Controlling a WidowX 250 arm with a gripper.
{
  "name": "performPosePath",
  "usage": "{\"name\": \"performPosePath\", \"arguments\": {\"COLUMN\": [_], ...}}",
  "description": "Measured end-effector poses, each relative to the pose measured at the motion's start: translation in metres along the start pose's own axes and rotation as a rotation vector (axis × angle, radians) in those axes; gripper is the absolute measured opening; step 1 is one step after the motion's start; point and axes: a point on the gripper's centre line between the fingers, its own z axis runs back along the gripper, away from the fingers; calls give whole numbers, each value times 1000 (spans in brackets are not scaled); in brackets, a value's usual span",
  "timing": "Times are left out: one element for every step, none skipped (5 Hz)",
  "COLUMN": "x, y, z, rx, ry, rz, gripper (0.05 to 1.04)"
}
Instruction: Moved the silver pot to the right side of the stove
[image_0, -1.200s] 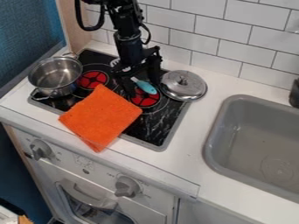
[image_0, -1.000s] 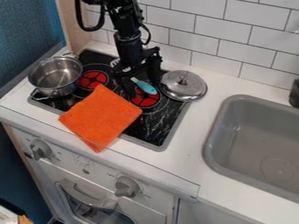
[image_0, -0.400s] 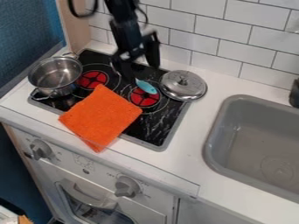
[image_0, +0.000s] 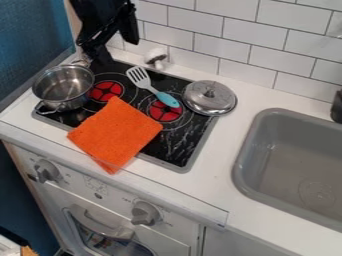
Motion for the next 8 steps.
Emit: {"name": "performPosePath", "arguments": {"x": [25, 28, 34, 47, 56, 63, 68, 73], "y": [36, 53, 62, 62, 64, 63, 67, 69], "z": [8, 1, -18, -38, -61, -74, -85, -86], "rx": [-20, 7, 54, 95, 123, 140, 163, 134], "ry": [-94, -147, -174, -200, -233, -224, -243, -289], "rz": [256, 436, 505, 553, 589, 632, 673, 716], "gripper": [999, 999, 999, 999, 999, 999, 956, 676]}}
